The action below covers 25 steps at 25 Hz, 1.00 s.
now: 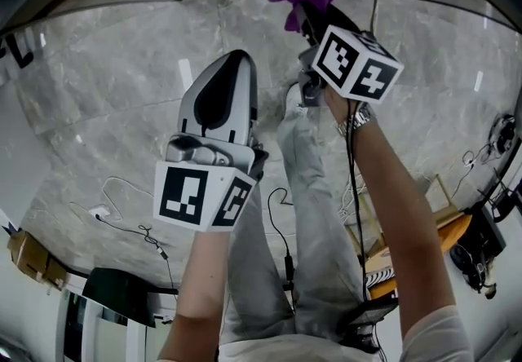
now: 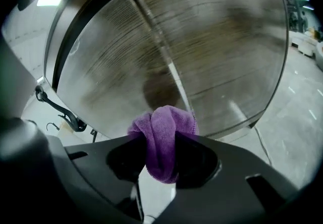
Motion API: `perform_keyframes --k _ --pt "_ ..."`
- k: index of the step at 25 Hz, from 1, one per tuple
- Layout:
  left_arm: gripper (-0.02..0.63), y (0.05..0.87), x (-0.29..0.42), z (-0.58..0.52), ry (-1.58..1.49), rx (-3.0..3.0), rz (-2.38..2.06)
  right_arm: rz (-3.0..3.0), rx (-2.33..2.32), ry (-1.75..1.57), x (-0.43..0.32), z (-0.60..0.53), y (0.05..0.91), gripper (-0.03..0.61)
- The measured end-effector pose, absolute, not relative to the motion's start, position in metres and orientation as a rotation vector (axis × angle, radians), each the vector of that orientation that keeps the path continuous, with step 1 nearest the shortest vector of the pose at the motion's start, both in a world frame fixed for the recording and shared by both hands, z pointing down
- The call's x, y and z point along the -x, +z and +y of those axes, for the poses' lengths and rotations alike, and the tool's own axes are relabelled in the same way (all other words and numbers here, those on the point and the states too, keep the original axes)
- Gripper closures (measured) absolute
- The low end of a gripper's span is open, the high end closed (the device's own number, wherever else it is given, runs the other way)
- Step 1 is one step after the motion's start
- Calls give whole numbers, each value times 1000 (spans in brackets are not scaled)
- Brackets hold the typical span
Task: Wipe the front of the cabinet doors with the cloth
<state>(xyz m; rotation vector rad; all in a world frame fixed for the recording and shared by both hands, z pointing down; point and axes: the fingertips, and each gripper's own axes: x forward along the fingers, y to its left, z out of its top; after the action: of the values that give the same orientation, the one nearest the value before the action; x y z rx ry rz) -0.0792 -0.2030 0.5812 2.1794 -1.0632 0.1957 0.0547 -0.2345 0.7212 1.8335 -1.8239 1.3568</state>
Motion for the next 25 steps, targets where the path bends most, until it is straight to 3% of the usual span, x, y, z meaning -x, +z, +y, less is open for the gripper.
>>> perform_keyframes --k 7,15,25 --pt "597 582 122 -199 226 -2202 -983 -1901 -1555 1401 70 -230 747 442" --pt "597 600 240 -218 225 -2140 -1099 -1996 -1395 1353 197 -278 762 442" --pt "597 614 317 -230 137 -2010 -1306 -1977 -1438 1400 229 -334 785 442"
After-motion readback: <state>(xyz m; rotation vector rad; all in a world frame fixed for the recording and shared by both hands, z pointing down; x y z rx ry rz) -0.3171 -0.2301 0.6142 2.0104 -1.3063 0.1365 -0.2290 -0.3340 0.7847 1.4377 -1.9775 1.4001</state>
